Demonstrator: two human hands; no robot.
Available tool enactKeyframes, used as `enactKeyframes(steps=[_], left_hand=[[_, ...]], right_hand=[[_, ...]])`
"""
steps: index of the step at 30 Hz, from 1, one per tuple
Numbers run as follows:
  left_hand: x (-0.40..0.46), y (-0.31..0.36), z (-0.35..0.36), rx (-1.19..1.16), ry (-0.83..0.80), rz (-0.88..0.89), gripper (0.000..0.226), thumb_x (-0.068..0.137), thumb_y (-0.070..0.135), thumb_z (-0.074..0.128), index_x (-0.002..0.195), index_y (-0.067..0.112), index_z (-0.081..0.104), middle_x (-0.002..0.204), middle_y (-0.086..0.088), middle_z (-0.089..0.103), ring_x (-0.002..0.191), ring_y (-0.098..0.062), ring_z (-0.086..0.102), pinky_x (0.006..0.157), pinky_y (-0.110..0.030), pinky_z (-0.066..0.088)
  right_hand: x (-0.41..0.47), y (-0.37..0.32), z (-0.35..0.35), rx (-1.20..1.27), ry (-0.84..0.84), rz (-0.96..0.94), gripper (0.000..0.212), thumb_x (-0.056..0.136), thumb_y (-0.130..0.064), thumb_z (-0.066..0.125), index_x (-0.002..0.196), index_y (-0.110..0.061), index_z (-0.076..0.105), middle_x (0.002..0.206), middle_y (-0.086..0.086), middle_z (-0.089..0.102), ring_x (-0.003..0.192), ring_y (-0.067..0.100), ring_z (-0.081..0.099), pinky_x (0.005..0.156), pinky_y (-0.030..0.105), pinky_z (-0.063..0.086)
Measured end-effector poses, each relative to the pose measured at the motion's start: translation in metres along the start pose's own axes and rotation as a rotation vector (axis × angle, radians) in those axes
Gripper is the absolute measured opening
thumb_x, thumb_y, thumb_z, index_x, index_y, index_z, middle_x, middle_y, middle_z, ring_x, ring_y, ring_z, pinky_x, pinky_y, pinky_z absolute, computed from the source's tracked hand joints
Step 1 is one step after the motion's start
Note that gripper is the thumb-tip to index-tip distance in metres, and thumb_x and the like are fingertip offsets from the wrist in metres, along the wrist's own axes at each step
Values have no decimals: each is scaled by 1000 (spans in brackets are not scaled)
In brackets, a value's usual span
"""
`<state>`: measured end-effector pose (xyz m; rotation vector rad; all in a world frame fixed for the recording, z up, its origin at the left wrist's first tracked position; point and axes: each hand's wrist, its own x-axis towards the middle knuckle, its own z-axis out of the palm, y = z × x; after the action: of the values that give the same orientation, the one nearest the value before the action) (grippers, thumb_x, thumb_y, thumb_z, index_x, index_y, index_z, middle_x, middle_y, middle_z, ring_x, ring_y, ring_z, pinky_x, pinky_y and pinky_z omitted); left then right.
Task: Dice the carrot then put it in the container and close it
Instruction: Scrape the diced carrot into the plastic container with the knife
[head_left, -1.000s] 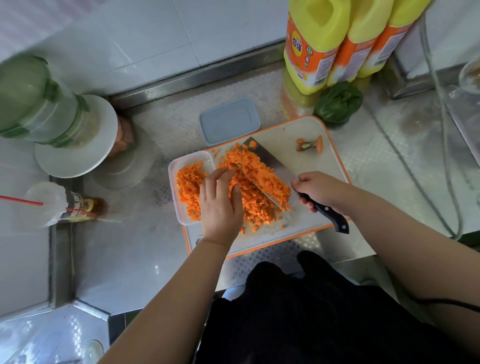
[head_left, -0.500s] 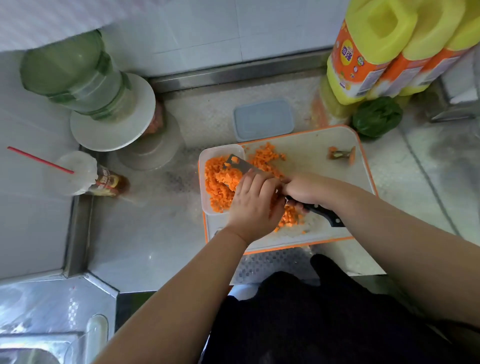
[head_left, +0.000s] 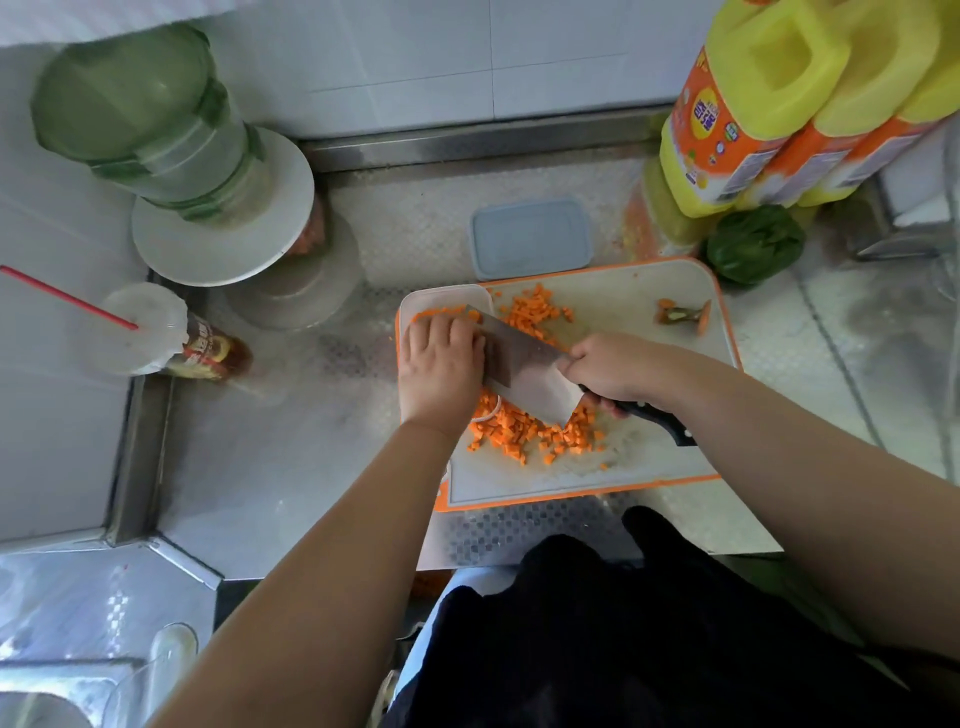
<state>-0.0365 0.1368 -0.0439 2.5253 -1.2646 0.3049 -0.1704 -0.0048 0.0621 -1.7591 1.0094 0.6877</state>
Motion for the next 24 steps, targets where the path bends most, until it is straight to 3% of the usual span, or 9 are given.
enactKeyframes(steps=[4,7,10,12,18,21,24], left_hand=[[-3,-10,-7,57,12,-114,22,89,28,52,96,10,62,95,-12,61,87,-33,49,76,-42,47],[-8,-10,-16,-4,79,-161,33,92,24,53,122,13,62,118,-10,61,103,-35,53,90,-46,45],[-10,6,-25,-68,-42,95,49,104,37,28,145,17,47,149,-5,45,137,-34,39,114,-50,29],[-12,13,-26,-37,-172,175,59,104,44,13,151,17,37,157,-1,34,146,-32,27,119,-51,18],[-23,10,-23,-15,-241,-93,67,99,44,17,149,3,35,155,-11,35,148,-27,21,121,-41,2],[-25,7,-26,7,-218,-116,61,99,40,21,142,6,48,154,-10,38,148,-26,21,119,-37,-6],[-26,5,-28,23,-140,-98,46,97,31,36,131,11,61,148,-9,47,143,-29,32,120,-40,2]], right_hand=[[-16,1,-5,-103,31,-18,36,102,-28,35,84,-2,53,72,16,52,48,23,41,49,29,36],[-24,0,-8,-170,58,-30,36,103,-28,33,76,-10,48,75,16,55,49,24,46,54,30,38],[-28,-2,-8,-228,75,-48,33,103,-29,33,73,-18,43,78,16,57,52,25,50,57,30,41],[-30,-3,-7,-239,81,-72,33,103,-30,33,73,-18,42,79,16,59,53,26,52,57,30,42],[-34,10,-16,-205,117,-99,32,102,-32,35,77,-17,48,75,11,58,57,25,54,60,32,44],[-33,27,-25,-134,180,-120,33,102,-33,36,76,-17,48,72,7,58,56,22,53,60,32,46],[-16,52,-34,-135,344,-142,34,103,-28,34,85,-7,52,82,16,63,69,30,56,75,39,45]])
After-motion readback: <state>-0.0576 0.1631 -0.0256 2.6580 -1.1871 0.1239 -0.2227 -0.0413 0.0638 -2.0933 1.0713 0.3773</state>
